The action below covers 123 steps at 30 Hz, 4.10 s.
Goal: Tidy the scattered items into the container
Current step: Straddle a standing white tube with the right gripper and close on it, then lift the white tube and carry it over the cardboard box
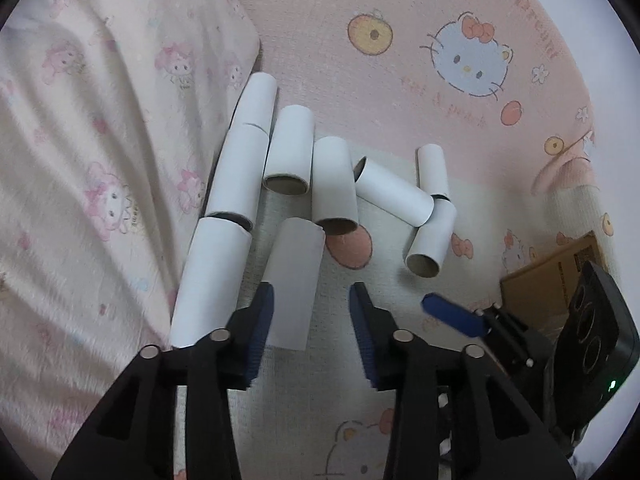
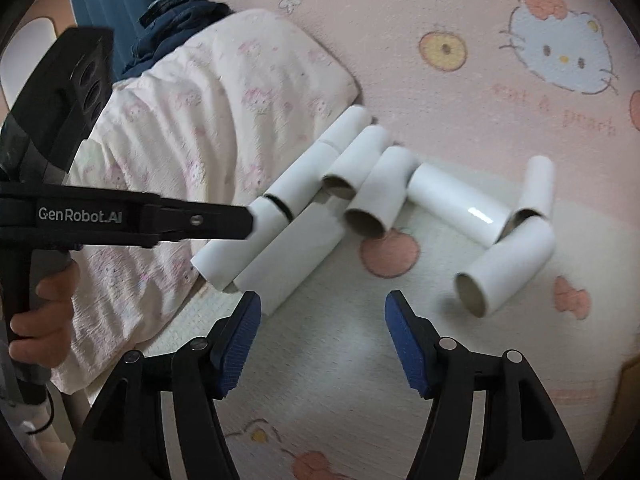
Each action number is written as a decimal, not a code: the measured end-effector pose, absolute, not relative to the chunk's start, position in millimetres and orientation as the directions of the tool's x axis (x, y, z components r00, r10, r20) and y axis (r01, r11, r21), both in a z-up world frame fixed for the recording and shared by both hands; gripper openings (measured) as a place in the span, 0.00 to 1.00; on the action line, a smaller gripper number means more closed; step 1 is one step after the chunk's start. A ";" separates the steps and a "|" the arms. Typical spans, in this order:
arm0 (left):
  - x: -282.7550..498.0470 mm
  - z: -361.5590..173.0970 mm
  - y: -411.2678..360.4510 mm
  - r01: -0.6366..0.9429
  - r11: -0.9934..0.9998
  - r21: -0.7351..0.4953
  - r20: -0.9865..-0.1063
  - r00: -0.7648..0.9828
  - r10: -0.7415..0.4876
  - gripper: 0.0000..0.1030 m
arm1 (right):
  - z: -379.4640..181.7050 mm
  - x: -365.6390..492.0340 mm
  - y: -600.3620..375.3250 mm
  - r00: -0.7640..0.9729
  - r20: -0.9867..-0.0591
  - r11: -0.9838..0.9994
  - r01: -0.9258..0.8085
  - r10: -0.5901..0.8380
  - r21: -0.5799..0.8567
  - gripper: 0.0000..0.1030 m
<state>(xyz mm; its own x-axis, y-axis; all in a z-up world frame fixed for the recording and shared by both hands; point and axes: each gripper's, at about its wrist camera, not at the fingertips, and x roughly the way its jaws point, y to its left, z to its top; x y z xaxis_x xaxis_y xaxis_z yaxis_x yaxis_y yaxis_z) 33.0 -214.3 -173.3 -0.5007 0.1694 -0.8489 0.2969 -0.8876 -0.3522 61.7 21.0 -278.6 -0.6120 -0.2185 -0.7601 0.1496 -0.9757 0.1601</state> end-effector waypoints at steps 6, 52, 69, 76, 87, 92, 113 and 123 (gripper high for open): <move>22.2 -201.1 -227.0 0.355 -0.826 -0.439 -0.855 -0.448 0.262 0.49 | -298.6 59.0 7.6 -0.573 -0.789 -0.975 0.144 -0.220 0.168 0.61; 5.8 -238.4 -223.9 0.417 -0.705 -0.573 -0.801 -0.466 0.376 0.25 | -322.8 59.2 -1.4 -0.365 -0.833 -0.850 0.482 -0.415 0.212 0.42; 7.9 -225.2 -140.7 0.243 -0.717 -0.653 -0.734 -0.437 0.520 0.23 | -301.4 90.9 66.2 -0.390 -0.856 -0.915 0.349 -0.338 0.203 0.41; 6.7 -226.3 -118.1 0.225 -0.742 -0.631 -0.756 -0.390 0.525 0.23 | -303.8 107.2 88.3 -0.340 -0.888 -0.921 0.339 -0.309 0.191 0.42; 2.2 -228.5 -139.1 0.256 -0.738 -0.625 -0.761 -0.413 0.501 0.43 | -302.1 106.3 85.0 -0.346 -0.891 -0.911 0.384 -0.294 0.151 0.50; -11.2 -238.2 -137.4 0.295 -0.728 -0.619 -0.769 -0.416 0.485 0.43 | -312.8 88.7 86.6 -0.303 -0.895 -0.915 0.338 -0.329 0.222 0.50; 0.3 -233.3 -122.8 0.250 -0.748 -0.614 -0.770 -0.399 0.498 0.39 | -328.6 73.4 83.9 -0.209 -0.884 -0.882 0.326 -0.418 0.340 0.41; 15.0 -154.4 -85.2 0.035 -0.848 -0.529 -0.734 -0.520 0.437 0.39 | -266.4 96.4 88.1 -0.352 -0.869 -0.887 0.425 -0.348 0.183 0.41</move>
